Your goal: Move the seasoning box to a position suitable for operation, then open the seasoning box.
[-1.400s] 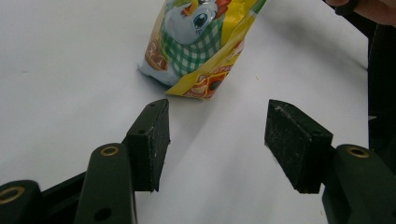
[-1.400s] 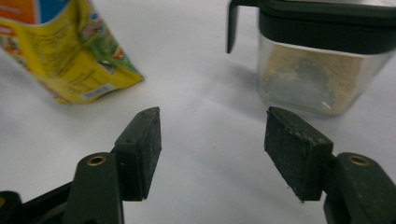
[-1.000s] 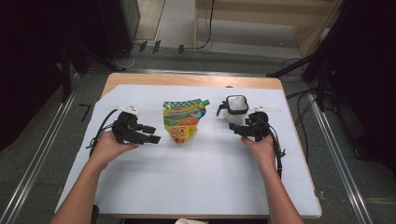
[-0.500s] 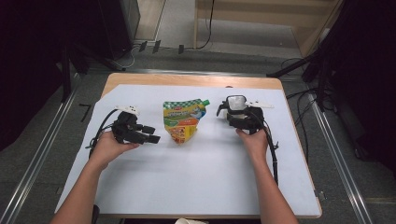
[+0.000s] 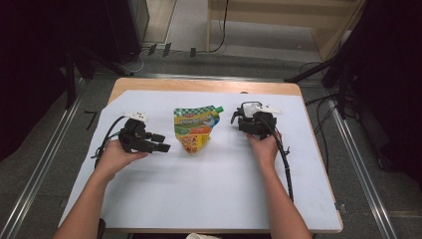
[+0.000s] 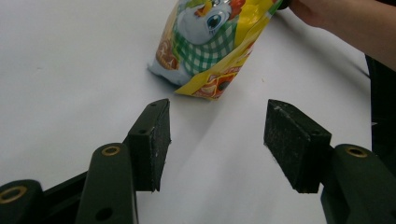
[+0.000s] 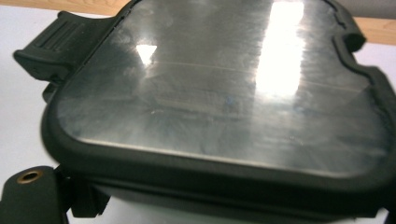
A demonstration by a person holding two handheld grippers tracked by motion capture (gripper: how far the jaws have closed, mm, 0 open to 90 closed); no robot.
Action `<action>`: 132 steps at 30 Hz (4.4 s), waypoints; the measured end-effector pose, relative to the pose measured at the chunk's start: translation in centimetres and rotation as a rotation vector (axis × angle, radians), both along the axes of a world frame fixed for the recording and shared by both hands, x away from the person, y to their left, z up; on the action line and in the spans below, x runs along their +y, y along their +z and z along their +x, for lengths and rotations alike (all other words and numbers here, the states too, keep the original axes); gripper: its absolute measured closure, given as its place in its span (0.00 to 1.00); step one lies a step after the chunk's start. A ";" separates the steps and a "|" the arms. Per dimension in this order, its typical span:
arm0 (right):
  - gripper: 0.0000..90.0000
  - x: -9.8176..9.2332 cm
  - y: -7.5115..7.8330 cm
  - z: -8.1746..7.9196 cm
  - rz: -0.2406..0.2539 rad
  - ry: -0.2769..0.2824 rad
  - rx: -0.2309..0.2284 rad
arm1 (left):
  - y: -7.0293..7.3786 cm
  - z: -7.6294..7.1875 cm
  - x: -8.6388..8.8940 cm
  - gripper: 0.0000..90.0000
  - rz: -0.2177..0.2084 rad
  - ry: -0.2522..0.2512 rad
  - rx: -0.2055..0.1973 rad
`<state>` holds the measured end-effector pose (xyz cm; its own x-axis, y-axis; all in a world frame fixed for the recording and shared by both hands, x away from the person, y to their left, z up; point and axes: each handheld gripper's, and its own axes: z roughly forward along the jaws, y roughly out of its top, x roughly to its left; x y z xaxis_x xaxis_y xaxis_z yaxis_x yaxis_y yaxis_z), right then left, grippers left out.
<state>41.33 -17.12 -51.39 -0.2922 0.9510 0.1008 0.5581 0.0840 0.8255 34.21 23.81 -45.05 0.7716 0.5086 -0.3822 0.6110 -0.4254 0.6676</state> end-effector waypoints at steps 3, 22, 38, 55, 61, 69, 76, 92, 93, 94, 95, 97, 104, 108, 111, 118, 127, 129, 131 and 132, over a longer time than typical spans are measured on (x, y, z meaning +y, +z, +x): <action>0.13 0.1 -0.1 0.0 -0.007 -0.008 -0.012 | -0.2 0.1 0.0 0.47 0.005 0.006 0.011; 0.17 -0.4 0.3 -0.6 -0.044 0.023 -0.013 | 0.0 -0.1 0.2 0.45 0.004 0.000 -0.003; 0.17 -1.6 1.3 -4.1 0.005 0.096 0.000 | 0.1 -0.5 0.0 0.43 -0.006 -0.004 -0.004; 0.17 -1.1 2.7 -7.5 0.052 0.202 0.015 | 0.6 -2.5 -0.4 0.55 -0.029 -0.028 0.035; 0.17 -0.3 2.7 -9.6 0.034 0.246 0.014 | 0.7 -2.6 -1.3 0.57 -0.017 -0.056 0.036; 0.17 0.2 2.8 -11.7 0.030 0.276 0.005 | 0.7 -3.0 -3.5 0.57 0.010 -0.099 0.019; 0.17 0.8 2.8 -13.2 0.038 0.304 0.003 | 0.6 -3.4 -5.4 0.57 0.017 -0.130 0.014; 0.17 3.3 1.5 -15.9 0.005 0.404 0.007 | 0.7 -3.8 -7.4 0.58 0.030 -0.171 0.011; 0.17 3.7 1.2 -16.1 -0.010 0.418 0.004 | 0.8 -3.9 -7.5 0.58 0.027 -0.172 0.011; 0.17 3.7 1.2 -16.1 -0.010 0.418 0.004 | 0.8 -3.9 -7.6 0.58 0.021 -0.172 0.006; 0.17 3.9 1.0 -16.3 -0.031 0.426 -0.011 | 0.8 -3.9 -7.8 0.59 0.024 -0.184 0.002; 0.17 3.9 1.0 -16.4 -0.034 0.428 -0.011 | 0.7 -3.9 -8.1 0.59 0.026 -0.189 0.005; 0.17 3.6 0.5 -16.8 -0.048 0.447 -0.027 | 1.0 -3.9 -8.4 0.70 0.006 -0.207 -0.004; 0.09 3.3 0.6 -16.7 -0.046 0.441 0.014 | 0.6 -3.9 -9.2 0.71 0.033 -0.236 0.011; 0.05 3.0 1.1 -17.2 -0.046 0.447 0.054 | 0.3 -3.7 -9.4 0.71 0.043 -0.247 0.013; 0.09 1.6 2.4 -18.5 0.006 0.453 0.097 | 0.5 -3.5 -9.5 0.84 -0.006 -0.237 0.029; 0.43 -0.9 3.9 -20.0 0.058 0.488 0.105 | 0.5 -3.9 -10.9 1.00 0.024 -0.280 0.000; 0.55 -1.3 3.9 -20.0 0.059 0.489 0.110 | 0.4 -3.9 -11.2 1.00 0.029 -0.289 -0.009; 0.63 -1.4 3.9 -19.9 0.052 0.481 0.103 | 0.2 -3.8 -11.5 1.00 0.034 -0.286 -0.012; 0.63 -1.4 3.9 -19.9 0.052 0.481 0.103 | 0.1 -3.8 -11.6 1.00 0.036 -0.280 -0.002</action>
<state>21.42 -18.49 -47.46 -0.6827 0.7038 0.1965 0.5456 0.3120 0.7778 30.43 12.17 -44.99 0.8846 0.2886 -0.3663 0.4652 -0.6006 0.6503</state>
